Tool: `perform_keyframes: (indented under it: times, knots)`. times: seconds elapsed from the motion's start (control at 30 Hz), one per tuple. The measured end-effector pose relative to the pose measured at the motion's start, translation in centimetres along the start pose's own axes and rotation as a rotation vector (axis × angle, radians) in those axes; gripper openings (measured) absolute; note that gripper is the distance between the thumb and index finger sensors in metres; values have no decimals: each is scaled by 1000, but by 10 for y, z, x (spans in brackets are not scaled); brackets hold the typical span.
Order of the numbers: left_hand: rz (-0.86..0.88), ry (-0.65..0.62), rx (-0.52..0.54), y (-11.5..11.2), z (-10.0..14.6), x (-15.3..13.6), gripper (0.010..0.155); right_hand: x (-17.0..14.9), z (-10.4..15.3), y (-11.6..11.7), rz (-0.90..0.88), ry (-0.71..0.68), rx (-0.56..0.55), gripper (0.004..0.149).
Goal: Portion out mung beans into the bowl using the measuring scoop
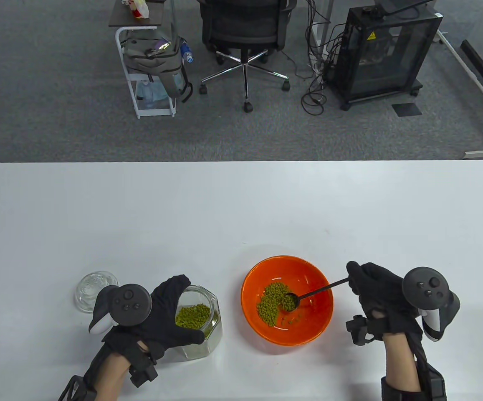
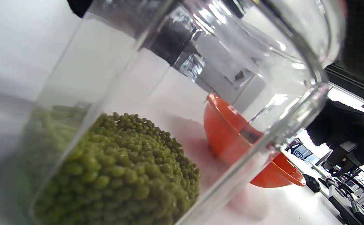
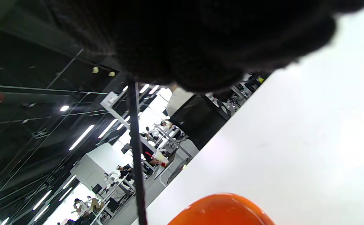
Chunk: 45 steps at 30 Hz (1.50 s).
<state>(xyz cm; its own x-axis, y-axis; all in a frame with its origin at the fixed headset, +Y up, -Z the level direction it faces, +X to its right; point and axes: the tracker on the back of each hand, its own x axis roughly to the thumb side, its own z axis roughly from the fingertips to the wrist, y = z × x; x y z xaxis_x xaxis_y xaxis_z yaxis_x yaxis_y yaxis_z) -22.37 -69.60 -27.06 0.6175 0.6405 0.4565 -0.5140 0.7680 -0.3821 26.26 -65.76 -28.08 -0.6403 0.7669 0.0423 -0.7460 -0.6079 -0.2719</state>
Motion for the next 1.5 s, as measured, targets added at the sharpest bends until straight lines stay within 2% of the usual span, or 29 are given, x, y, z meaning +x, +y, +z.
perform_keyframes:
  times: [0.23,0.5,0.63,0.77,0.97,1.07,1.2,1.4,1.5]
  knots:
    - [0,0,-1,0,0,0,125,27,10,5,173,-226,-21,43]
    - [-2,1,-2,0,0,0,125,49,22,11,244,-495,-5,44]
    - [-2,0,-2,0,0,0,125,60,30,12,315,-554,-36,43]
    - [-3,1,-3,0,0,0,125,65,36,13,308,-616,-68,44]
    - [-3,0,-2,0,0,-1,125,70,44,7,323,-710,-171,43]
    - [-3,-1,-2,0,0,-1,125,67,42,4,283,-685,-175,43]
    - [-2,-1,-3,0,0,-1,125,60,37,-3,215,-588,-226,43]
    - [0,-2,-3,0,0,-1,125,47,32,-16,-62,-406,-294,42]
    - [1,-3,-3,0,0,-1,125,39,27,-15,-193,-326,-276,42]
